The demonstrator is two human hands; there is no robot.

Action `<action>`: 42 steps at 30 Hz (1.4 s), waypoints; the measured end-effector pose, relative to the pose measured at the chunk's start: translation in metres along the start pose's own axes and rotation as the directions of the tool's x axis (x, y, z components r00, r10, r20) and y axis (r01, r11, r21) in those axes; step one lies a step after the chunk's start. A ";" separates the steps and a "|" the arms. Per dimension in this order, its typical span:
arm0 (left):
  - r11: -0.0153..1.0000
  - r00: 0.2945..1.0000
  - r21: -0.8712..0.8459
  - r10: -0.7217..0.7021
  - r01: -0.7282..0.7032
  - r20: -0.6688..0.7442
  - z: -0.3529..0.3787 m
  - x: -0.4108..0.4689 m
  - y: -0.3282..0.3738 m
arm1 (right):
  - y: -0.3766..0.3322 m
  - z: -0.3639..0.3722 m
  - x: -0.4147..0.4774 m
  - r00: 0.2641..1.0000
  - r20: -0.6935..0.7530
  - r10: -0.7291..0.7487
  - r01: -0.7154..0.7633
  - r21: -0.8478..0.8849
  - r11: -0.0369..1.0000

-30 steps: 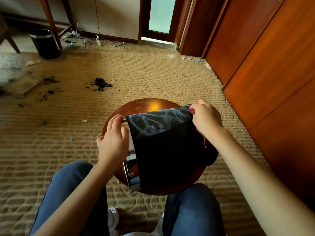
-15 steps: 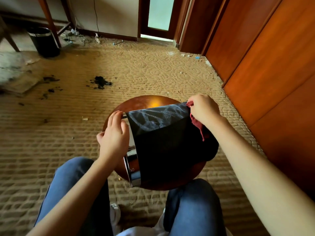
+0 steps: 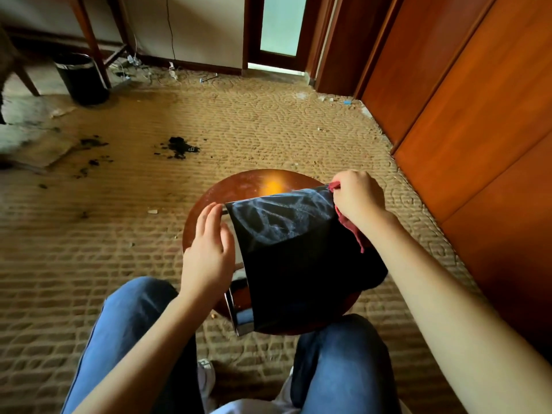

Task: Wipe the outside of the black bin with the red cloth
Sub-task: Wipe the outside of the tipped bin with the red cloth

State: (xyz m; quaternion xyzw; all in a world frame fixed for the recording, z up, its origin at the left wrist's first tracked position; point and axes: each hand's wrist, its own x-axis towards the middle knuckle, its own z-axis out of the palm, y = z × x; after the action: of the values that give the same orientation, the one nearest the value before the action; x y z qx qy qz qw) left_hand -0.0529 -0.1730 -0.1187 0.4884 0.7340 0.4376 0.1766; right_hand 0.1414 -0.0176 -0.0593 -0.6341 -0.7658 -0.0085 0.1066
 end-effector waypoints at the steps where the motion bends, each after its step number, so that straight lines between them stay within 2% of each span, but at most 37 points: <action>1: 1.000 1.000 0.004 -0.009 0.009 0.005 -0.001 0.005 0.000 | -0.003 0.000 -0.001 1.000 -0.007 -0.001 0.001 0.002 1.000; 3: 0.999 0.999 -0.008 -0.038 0.038 0.008 -0.002 0.018 -0.002 | -0.005 -0.001 -0.020 0.998 -0.066 -0.022 0.024 0.035 0.999; 5: 0.997 0.998 -0.041 -0.063 0.063 -0.004 0.000 0.028 -0.003 | -0.005 0.003 -0.056 0.979 -0.187 -0.085 0.097 0.052 0.994; 9: 0.997 0.998 -0.061 -0.054 0.052 -0.027 0.003 0.027 -0.005 | 0.002 0.008 -0.080 0.941 -0.275 -0.197 0.225 0.073 0.972; 12: 0.998 0.999 -0.052 -0.030 0.028 -0.032 0.004 0.019 -0.008 | 0.004 0.007 -0.034 0.981 -0.170 -0.099 0.122 0.134 0.983; 15: 0.998 0.999 -0.043 -0.046 0.045 -0.026 0.003 0.026 -0.008 | -0.001 -0.002 0.000 1.000 -0.009 0.003 -0.002 0.066 0.998; 18: 0.994 0.995 -0.037 -0.100 0.100 0.006 -0.001 0.047 -0.004 | -0.011 -0.004 -0.022 0.997 -0.070 -0.041 0.047 0.078 0.996; 21: 0.988 0.992 -0.080 -0.129 0.129 0.008 -0.001 0.055 -0.003 | -0.009 0.007 -0.077 0.957 -0.205 -0.205 0.244 0.184 0.952; 23: 0.991 0.995 -0.082 -0.102 0.101 0.000 0.001 0.046 -0.005 | 0.000 0.009 -0.097 0.920 -0.267 -0.287 0.341 0.183 0.922; 25: 0.997 1.000 -0.067 -0.030 0.030 -0.006 0.003 0.028 -0.008 | 0.004 0.003 -0.085 0.915 -0.299 -0.272 0.323 0.136 0.936; 27: 0.998 0.999 -0.056 0.032 -0.033 -0.014 0.003 0.008 -0.009 | 0.004 -0.003 -0.056 0.968 -0.202 -0.149 0.172 0.101 0.980; 29: 0.998 0.998 -0.030 0.059 -0.060 -0.022 0.002 -0.003 -0.009 | 0.001 -0.012 -0.022 1.000 -0.017 -0.021 0.021 0.044 0.999; 31: 0.998 0.998 -0.001 0.058 -0.058 -0.025 0.001 -0.001 -0.006 | -0.004 -0.018 0.001 0.992 0.125 -0.007 0.013 -0.051 0.999; 32: 0.999 0.999 0.009 0.044 -0.044 -0.028 0.000 0.005 -0.005 | -0.008 -0.020 0.003 0.989 0.149 -0.022 0.033 -0.070 0.997; 37: 0.997 0.998 -0.038 -0.065 0.065 -0.002 0.002 0.036 -0.006 | -0.015 -0.009 -0.064 0.974 -0.023 -0.226 0.227 0.104 0.968; 39: 0.996 0.998 -0.062 -0.066 0.065 -0.005 0.004 0.038 -0.008 | -0.012 -0.009 -0.092 0.947 -0.045 -0.317 0.320 0.096 0.943; 42: 0.997 0.999 -0.064 -0.037 0.036 -0.008 0.004 0.021 -0.008 | -0.006 -0.007 -0.073 0.951 -0.071 -0.301 0.304 0.031 0.952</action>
State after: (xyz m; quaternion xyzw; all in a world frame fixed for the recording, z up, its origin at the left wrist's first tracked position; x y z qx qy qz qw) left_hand -0.0640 -0.1538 -0.1239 0.4670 0.7292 0.4599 0.1966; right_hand 0.1492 -0.0903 -0.0640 -0.5065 -0.8499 -0.0296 0.1423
